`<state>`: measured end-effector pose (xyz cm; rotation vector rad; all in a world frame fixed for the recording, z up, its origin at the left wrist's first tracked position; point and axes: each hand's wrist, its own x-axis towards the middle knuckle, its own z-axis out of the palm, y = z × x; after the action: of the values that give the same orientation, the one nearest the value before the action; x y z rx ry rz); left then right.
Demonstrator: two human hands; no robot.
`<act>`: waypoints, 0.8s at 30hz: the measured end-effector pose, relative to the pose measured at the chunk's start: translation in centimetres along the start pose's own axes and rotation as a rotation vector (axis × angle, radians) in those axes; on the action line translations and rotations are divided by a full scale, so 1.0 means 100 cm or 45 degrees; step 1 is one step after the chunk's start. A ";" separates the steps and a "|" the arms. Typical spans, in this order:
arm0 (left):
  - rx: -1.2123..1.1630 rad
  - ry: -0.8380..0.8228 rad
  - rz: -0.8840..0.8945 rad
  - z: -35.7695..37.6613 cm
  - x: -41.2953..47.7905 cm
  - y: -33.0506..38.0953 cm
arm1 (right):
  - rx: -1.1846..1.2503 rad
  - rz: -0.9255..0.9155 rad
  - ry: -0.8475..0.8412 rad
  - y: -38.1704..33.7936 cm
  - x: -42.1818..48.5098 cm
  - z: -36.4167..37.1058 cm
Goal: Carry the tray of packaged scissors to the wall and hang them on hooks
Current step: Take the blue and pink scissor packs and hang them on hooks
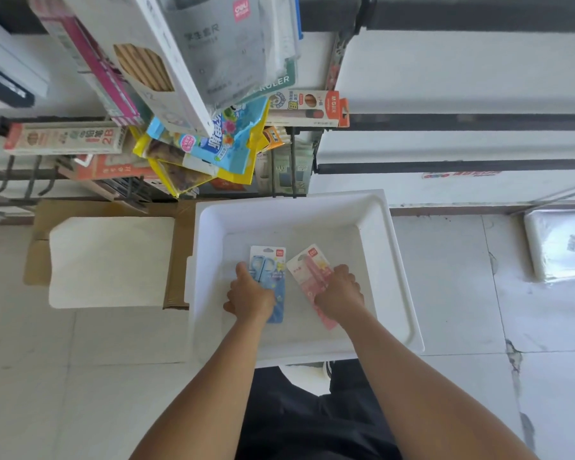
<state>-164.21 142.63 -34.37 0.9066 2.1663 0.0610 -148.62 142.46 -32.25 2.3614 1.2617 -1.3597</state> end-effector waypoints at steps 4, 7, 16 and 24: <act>0.030 0.016 -0.076 0.001 -0.006 0.007 | 0.388 0.002 0.091 0.003 -0.012 -0.015; 0.115 0.001 -0.085 0.008 -0.005 0.011 | 0.668 -0.006 0.118 0.002 -0.019 -0.029; 0.148 -0.102 0.024 0.012 0.002 0.021 | 0.991 -0.069 0.169 0.001 -0.031 -0.051; 0.285 -0.195 0.149 0.008 0.008 0.027 | 1.040 -0.063 0.174 0.010 -0.038 -0.050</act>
<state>-162.46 145.02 -34.58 1.1268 2.0034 -0.1911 -145.53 142.00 -26.66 2.9740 0.8853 -2.0574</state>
